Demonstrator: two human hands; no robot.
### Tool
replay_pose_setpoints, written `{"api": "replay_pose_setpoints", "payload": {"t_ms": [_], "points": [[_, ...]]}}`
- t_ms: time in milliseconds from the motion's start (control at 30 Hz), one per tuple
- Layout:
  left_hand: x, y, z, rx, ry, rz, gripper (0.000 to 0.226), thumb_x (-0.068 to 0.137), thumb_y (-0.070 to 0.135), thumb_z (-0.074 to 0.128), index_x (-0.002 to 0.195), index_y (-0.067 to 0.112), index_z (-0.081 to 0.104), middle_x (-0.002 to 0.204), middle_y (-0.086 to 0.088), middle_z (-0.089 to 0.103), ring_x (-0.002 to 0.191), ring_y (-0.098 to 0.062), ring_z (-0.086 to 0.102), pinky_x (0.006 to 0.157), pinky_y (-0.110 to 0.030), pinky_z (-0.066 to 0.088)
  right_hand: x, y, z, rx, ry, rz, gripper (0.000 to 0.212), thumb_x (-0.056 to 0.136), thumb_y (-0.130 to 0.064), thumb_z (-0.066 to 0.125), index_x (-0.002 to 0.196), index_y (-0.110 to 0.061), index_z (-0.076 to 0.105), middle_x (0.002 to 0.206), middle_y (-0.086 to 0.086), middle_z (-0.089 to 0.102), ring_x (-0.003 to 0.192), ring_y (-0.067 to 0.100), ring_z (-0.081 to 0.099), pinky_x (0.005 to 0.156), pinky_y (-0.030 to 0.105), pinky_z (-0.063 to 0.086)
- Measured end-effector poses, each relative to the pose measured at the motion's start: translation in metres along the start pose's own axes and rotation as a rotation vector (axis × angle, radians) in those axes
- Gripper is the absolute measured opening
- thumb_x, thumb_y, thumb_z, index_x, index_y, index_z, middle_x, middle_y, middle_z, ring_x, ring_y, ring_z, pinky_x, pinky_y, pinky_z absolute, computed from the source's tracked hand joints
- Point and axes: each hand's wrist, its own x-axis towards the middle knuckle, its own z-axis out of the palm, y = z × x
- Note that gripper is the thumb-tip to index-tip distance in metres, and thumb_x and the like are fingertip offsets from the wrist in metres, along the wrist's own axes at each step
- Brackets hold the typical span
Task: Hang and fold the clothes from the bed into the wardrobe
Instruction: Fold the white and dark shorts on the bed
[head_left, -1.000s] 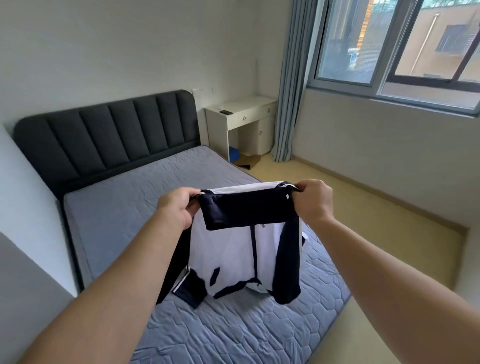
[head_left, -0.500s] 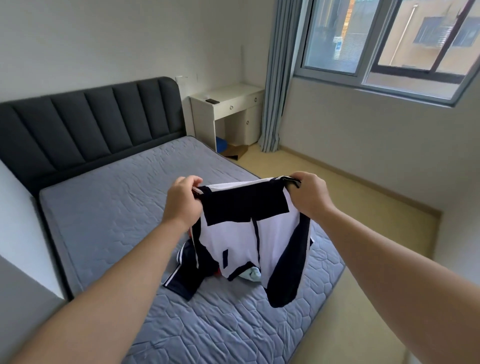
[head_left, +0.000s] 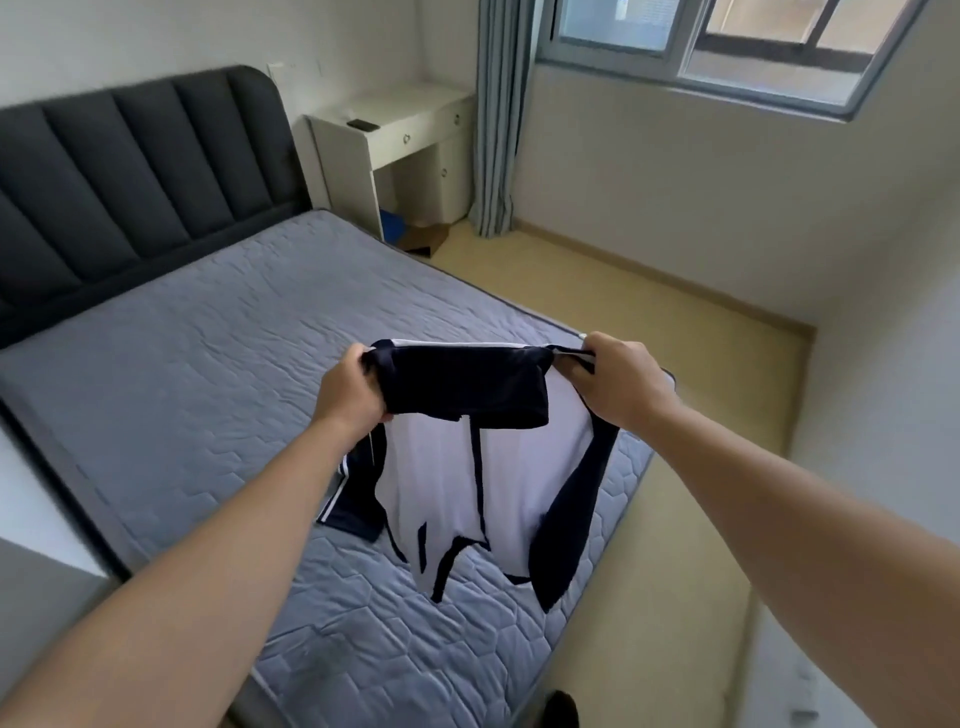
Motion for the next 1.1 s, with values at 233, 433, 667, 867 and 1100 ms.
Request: {"api": "replay_pose_setpoints", "payload": {"t_ms": [233, 433, 667, 867, 1100], "points": [[-0.031, -0.035, -0.006, 0.161, 0.093, 0.042, 0.019, 0.095, 0.016, 0.052, 0.103, 0.0, 0.055, 0.101, -0.026, 0.062, 0.093, -0.042, 0.058, 0.068, -0.039, 0.035, -0.053, -0.002, 0.017, -0.092, -0.115, 0.067, 0.048, 0.093, -0.066, 0.039, 0.069, -0.024, 0.039, 0.07, -0.001, 0.053, 0.069, 0.026, 0.052, 0.05, 0.031, 0.032], [-0.087, -0.063, -0.032, 0.186, 0.217, 0.064, 0.024, 0.091, 0.014, 0.059, 0.105, -0.005, 0.06, 0.114, -0.03, 0.054, 0.099, -0.04, 0.054, 0.083, -0.035, 0.039, -0.111, -0.014, 0.034, -0.013, -0.118, 0.02, 0.048, 0.098, -0.057, 0.041, 0.066, -0.021, 0.039, 0.065, -0.002, 0.05, 0.061, 0.024, 0.049, 0.047, 0.03, 0.029], [-0.157, -0.098, -0.056, 0.2, 0.271, -0.033, 0.029, 0.088, 0.019, 0.055, 0.101, -0.006, 0.061, 0.115, -0.03, 0.052, 0.079, -0.027, 0.044, 0.079, -0.037, 0.045, -0.192, -0.036, 0.064, 0.047, -0.26, 0.025, 0.058, 0.097, -0.058, 0.042, 0.057, -0.017, 0.042, 0.054, -0.001, 0.048, 0.052, 0.02, 0.045, 0.044, 0.029, 0.024], [-0.189, -0.138, -0.089, 0.173, 0.323, -0.052, 0.019, 0.086, 0.011, 0.05, 0.081, -0.006, 0.056, 0.107, -0.036, 0.055, 0.075, -0.045, 0.053, 0.063, -0.04, 0.04, -0.23, -0.07, 0.076, 0.118, -0.656, 0.055, 0.062, 0.087, -0.068, 0.053, 0.055, -0.016, 0.041, 0.036, -0.009, 0.035, 0.034, 0.009, 0.036, 0.038, 0.018, 0.026], [-0.201, -0.184, -0.124, -0.211, 0.48, -0.223, 0.04, 0.071, 0.03, 0.037, 0.092, 0.0, 0.053, 0.13, -0.015, 0.043, 0.096, -0.035, 0.051, 0.087, -0.038, 0.043, -0.261, -0.133, 0.106, 0.476, -1.099, 0.214, 0.068, 0.056, -0.073, 0.079, 0.089, -0.014, 0.07, 0.088, 0.005, 0.075, 0.081, 0.024, 0.073, 0.078, 0.039, 0.06]]}}
